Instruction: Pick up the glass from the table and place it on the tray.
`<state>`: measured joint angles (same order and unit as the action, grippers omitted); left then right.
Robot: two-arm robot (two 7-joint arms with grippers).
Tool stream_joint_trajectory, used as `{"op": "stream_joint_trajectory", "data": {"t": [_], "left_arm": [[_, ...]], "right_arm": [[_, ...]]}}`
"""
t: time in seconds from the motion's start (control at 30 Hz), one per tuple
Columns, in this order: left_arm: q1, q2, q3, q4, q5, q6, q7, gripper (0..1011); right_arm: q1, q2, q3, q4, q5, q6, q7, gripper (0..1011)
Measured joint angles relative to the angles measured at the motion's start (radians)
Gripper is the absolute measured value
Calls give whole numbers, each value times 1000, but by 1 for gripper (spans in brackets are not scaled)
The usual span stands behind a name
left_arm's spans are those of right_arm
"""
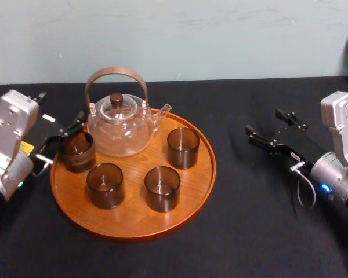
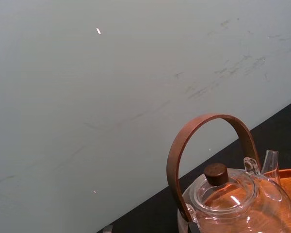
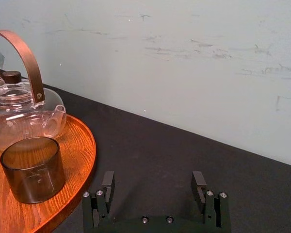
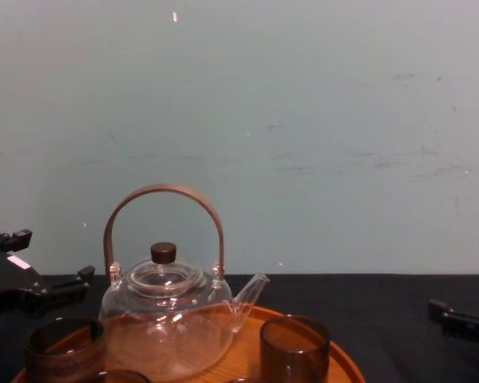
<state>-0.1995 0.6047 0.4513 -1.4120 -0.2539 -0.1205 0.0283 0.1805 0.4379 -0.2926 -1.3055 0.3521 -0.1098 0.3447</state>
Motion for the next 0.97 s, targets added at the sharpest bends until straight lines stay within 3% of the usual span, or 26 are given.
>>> {"op": "stream_joint_trajectory", "data": {"t": [0.97], "left_arm": [[0, 0, 0, 0, 0, 0, 0, 1001]], "right_arm": [[0, 2, -2, -2, 3, 1, -1, 1002]]}}
